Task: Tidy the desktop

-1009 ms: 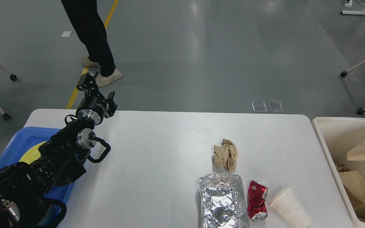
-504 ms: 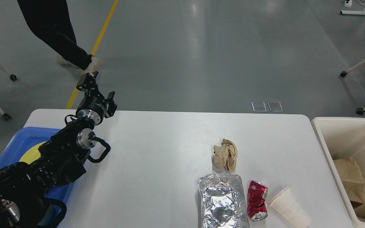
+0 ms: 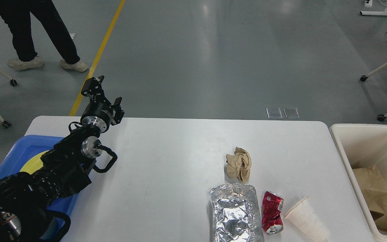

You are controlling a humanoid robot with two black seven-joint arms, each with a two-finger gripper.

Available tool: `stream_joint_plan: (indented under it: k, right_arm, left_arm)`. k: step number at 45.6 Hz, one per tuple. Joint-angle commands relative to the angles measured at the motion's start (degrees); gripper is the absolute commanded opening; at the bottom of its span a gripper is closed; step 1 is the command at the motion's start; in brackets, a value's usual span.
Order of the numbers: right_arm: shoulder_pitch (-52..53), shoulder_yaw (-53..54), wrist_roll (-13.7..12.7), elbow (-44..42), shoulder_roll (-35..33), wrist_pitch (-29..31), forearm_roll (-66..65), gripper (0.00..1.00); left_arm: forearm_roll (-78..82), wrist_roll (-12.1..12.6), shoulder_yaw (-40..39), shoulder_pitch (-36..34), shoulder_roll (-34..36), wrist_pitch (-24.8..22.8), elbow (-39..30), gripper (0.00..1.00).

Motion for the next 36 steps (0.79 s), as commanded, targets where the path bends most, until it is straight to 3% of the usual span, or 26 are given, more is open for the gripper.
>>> stream_joint_plan:
  k: [1, 9, 21, 36]
  right_arm:
    - [6.3, 0.0, -0.1, 0.1, -0.8, 8.1, -0.4, 1.0]
    - [15.1, 0.1, -0.6, 0.1, 0.9, 16.1, -0.8, 1.0]
    - [22.9, 0.1, -0.6, 0.9, 9.1, 19.6, -2.6, 1.0]
    - [31.8, -7.7, -0.6, 14.5, 20.2, 24.5, -5.8, 1.0]
  left_arm:
    - [0.0, 0.0, 0.0, 0.0, 0.0, -0.1, -0.1, 0.96]
    - [0.0, -0.1, 0.0, 0.0, 0.0, 0.0, 0.0, 0.96]
    - [0.0, 0.0, -0.1, 0.0, 0.0, 0.0, 0.0, 0.96]
    - [0.0, 0.0, -0.1, 0.0, 0.0, 0.0, 0.0, 0.96]
